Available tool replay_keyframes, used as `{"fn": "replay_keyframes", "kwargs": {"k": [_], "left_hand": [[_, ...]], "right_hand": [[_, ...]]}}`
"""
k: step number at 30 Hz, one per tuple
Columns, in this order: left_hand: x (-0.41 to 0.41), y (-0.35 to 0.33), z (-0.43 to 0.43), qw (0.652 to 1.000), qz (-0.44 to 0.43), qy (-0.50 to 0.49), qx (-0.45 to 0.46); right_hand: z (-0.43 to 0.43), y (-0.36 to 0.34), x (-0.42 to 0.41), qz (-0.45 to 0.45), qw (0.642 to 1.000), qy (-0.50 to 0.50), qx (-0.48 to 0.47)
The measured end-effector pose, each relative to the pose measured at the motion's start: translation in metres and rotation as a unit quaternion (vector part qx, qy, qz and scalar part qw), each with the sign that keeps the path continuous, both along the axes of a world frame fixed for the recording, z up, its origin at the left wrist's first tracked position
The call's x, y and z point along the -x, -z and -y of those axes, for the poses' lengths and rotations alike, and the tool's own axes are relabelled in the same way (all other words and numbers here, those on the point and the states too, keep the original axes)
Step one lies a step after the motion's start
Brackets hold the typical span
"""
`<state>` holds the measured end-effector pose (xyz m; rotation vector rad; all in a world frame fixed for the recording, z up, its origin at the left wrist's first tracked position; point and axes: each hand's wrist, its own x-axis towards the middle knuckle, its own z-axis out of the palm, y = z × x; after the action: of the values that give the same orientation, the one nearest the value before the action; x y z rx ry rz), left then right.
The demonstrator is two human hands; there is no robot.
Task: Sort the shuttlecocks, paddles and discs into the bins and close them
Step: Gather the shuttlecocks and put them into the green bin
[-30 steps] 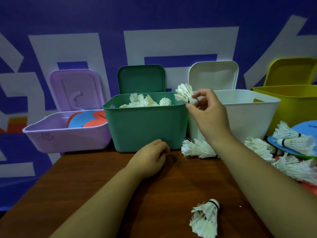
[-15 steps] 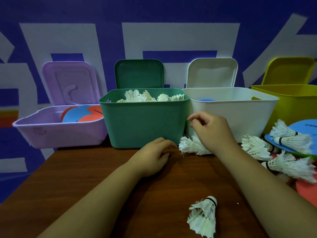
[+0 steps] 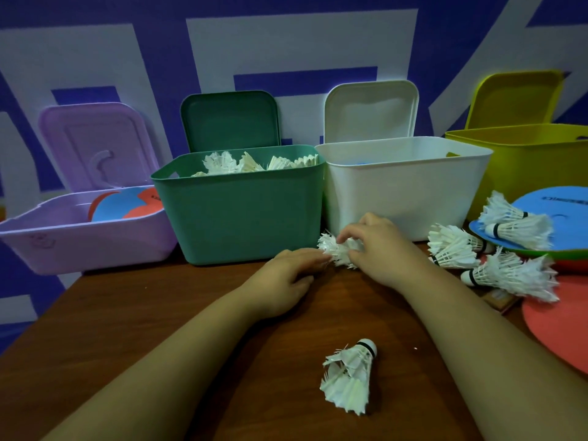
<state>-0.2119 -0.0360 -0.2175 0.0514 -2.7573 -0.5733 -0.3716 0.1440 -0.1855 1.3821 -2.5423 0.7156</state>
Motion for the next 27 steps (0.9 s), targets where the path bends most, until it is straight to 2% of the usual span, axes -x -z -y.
{"fn": "replay_keyframes", "kwargs": {"k": [3, 6, 9, 13, 17, 22, 27], "left_hand": [[-0.003, -0.003, 0.001, 0.998, -0.054, -0.005, -0.022], [-0.01, -0.012, 0.001, 0.987, -0.153, -0.043, 0.0], [-0.021, -0.026, -0.002, 0.964, -0.251, -0.079, 0.032], [-0.035, -0.041, -0.004, 0.933, -0.341, -0.113, 0.037], [-0.042, -0.053, -0.003, 0.91, -0.387, -0.148, 0.016], [-0.055, -0.078, 0.001, 0.888, -0.429, -0.151, 0.064], [-0.048, -0.116, 0.015, 0.856, -0.47, -0.202, 0.074]], "right_hand": [[-0.001, -0.004, -0.001, -0.046, 0.999, 0.012, 0.008], [-0.003, -0.009, -0.002, -0.044, 0.998, 0.008, 0.054], [-0.006, -0.018, -0.009, -0.005, 0.989, -0.023, 0.149], [-0.002, -0.026, -0.028, 0.062, 0.957, -0.054, 0.277], [0.01, -0.025, -0.047, 0.089, 0.941, -0.055, 0.322], [0.015, -0.023, -0.058, 0.094, 0.937, -0.079, 0.327], [0.017, -0.023, -0.062, 0.099, 0.931, -0.085, 0.342]]}}
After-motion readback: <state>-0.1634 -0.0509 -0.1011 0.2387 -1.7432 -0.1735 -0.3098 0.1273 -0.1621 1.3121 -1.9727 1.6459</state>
